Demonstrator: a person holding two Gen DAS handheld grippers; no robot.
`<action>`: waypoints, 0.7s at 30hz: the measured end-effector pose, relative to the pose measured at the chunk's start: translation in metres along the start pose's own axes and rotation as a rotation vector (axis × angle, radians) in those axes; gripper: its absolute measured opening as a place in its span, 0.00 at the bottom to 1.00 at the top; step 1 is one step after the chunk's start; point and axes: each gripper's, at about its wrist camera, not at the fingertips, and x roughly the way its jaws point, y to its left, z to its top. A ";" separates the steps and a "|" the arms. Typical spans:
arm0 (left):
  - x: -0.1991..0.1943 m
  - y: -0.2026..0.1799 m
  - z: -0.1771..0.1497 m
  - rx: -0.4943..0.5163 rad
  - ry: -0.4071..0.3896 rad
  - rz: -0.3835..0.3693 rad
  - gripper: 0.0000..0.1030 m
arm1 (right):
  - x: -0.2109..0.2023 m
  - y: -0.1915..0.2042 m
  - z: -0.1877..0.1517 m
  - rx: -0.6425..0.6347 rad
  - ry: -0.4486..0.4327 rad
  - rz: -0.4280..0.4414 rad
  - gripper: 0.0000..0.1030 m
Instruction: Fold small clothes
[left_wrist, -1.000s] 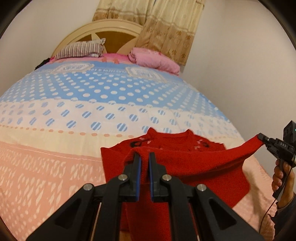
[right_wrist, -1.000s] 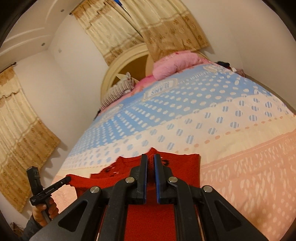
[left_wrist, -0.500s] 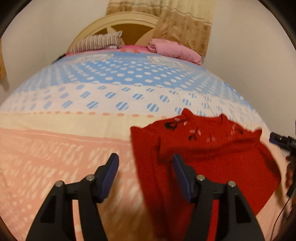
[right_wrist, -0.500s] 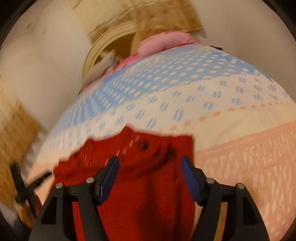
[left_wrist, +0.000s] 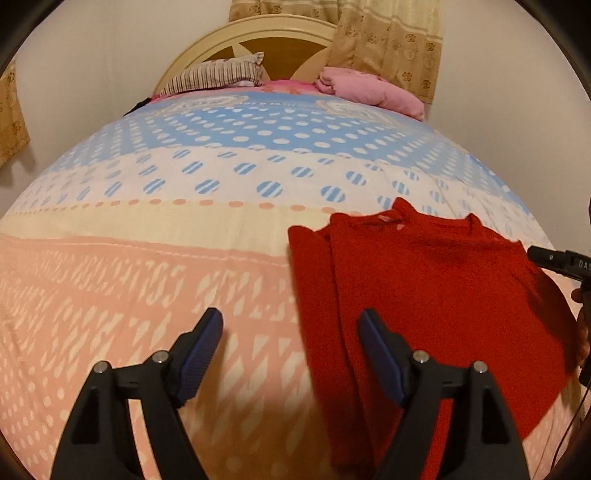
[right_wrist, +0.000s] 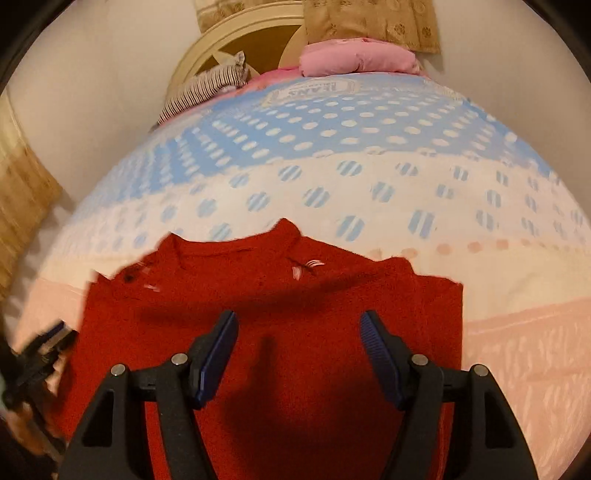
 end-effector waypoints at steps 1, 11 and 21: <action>-0.006 0.000 -0.003 0.010 -0.011 -0.001 0.77 | -0.006 -0.001 -0.006 -0.008 0.002 0.012 0.67; -0.044 -0.014 -0.038 0.077 -0.043 -0.078 0.81 | -0.079 -0.017 -0.070 0.009 -0.058 0.046 0.67; -0.021 -0.016 -0.041 0.066 -0.006 -0.025 0.91 | -0.069 -0.049 -0.091 0.079 -0.029 -0.021 0.51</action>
